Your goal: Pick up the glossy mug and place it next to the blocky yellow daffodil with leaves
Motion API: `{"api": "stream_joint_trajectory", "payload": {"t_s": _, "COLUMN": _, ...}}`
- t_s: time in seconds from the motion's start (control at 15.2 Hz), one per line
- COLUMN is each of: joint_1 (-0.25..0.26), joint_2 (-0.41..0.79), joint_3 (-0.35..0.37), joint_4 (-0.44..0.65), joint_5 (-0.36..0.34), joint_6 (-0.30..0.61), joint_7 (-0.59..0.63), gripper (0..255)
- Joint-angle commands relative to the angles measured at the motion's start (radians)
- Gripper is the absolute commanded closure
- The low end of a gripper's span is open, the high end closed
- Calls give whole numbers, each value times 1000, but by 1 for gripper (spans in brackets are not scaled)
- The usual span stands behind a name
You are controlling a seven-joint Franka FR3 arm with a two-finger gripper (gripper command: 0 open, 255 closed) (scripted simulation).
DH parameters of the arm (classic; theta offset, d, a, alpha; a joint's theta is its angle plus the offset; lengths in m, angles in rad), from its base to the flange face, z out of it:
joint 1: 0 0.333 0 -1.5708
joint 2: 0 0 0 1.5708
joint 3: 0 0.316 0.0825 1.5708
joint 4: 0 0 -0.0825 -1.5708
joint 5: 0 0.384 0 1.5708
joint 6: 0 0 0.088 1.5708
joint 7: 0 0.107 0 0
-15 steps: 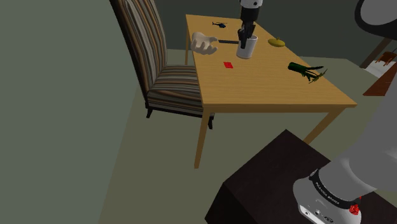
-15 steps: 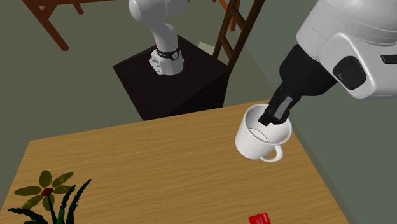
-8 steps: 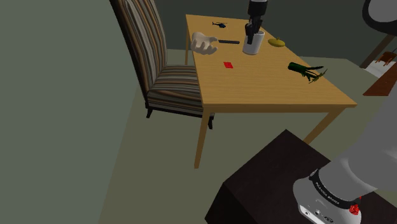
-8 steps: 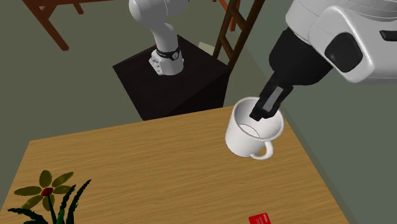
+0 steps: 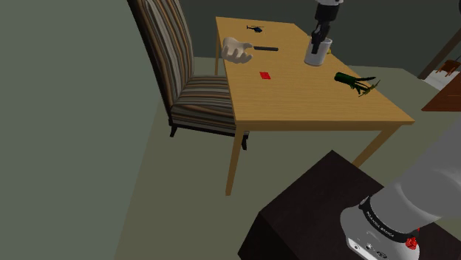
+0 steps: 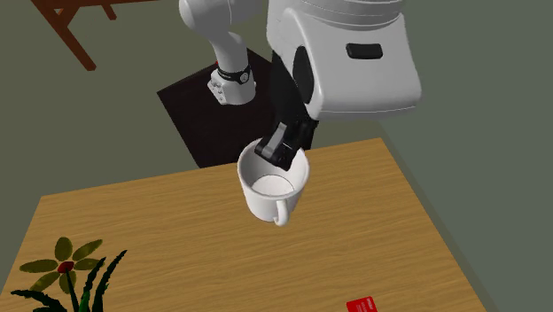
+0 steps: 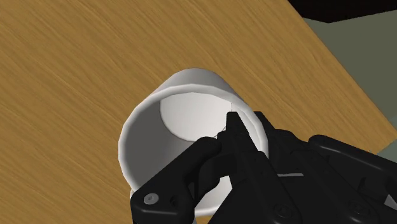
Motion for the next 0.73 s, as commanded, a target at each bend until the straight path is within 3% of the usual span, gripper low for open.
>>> {"api": "stream_joint_trajectory", "payload": {"t_s": 0.0, "joint_1": -21, "joint_2": -24, "joint_3": -16, "joint_4": -32, "joint_5": -5, "joint_6": 12, "joint_7": -38, "gripper": 255}}
{"api": "stream_joint_trajectory", "payload": {"t_s": 0.66, "joint_1": -140, "joint_2": -83, "joint_3": -115, "joint_4": -113, "joint_5": -17, "joint_6": 59, "joint_7": -250, "gripper": 255}}
